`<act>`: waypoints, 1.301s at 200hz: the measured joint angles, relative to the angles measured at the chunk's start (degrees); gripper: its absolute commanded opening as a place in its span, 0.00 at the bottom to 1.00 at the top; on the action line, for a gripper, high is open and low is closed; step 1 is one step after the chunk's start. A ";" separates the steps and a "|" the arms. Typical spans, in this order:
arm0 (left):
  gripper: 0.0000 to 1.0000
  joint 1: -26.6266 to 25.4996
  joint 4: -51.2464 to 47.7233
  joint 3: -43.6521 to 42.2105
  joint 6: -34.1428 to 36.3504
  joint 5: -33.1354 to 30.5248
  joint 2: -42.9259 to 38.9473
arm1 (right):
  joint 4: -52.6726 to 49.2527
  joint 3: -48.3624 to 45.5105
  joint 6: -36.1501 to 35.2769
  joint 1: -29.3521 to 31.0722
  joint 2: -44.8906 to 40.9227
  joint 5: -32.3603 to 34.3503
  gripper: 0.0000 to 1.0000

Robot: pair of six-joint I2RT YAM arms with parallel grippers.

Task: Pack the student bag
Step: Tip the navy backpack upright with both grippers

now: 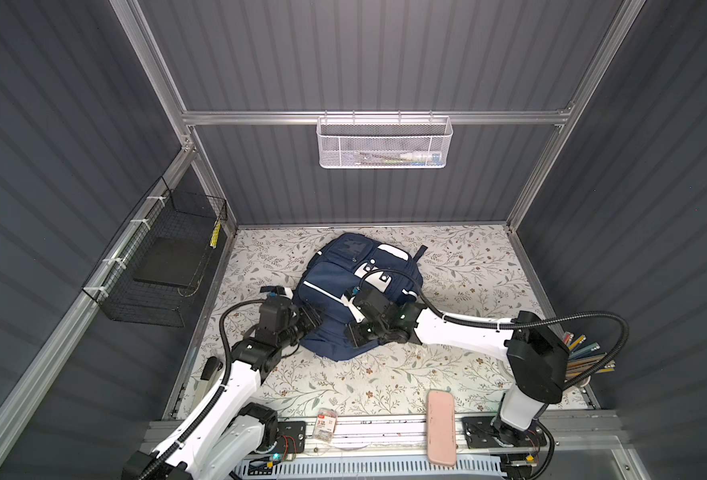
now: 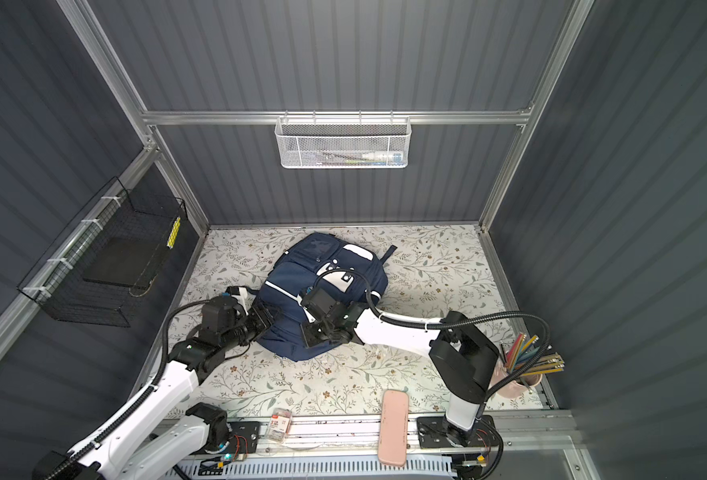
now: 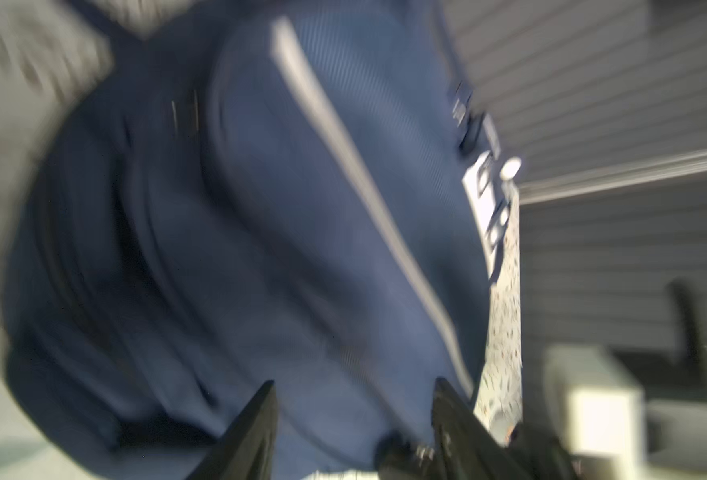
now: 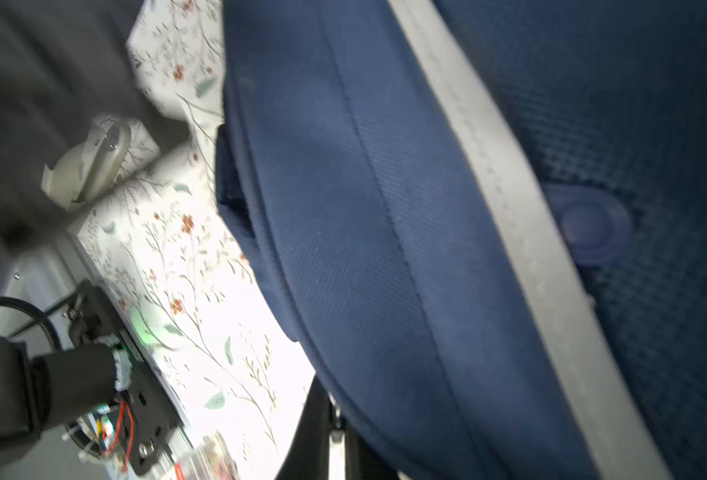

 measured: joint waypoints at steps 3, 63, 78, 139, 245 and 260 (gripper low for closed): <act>0.64 -0.37 0.04 -0.26 -0.68 -0.02 0.24 | 0.22 0.02 0.00 0.04 0.11 0.00 0.00; 0.27 -4.70 11.26 2.64 -4.17 0.52 15.39 | 0.63 -1.88 -0.13 0.70 0.15 1.07 0.00; 0.00 -5.38 10.71 4.07 -3.72 0.04 18.47 | -0.85 -2.69 -0.68 0.31 -0.31 2.36 0.00; 0.00 -4.81 8.26 4.66 -1.31 1.36 13.51 | -4.72 -11.28 -7.45 -11.72 -11.72 -0.42 0.00; 1.00 -3.93 11.96 4.90 4.92 8.81 11.61 | -9.73 -9.20 -18.47 -28.65 -14.62 5.64 0.79; 1.00 -3.91 8.39 7.54 11.89 4.87 9.16 | -6.75 -13.64 -19.30 -29.33 -20.98 10.32 0.89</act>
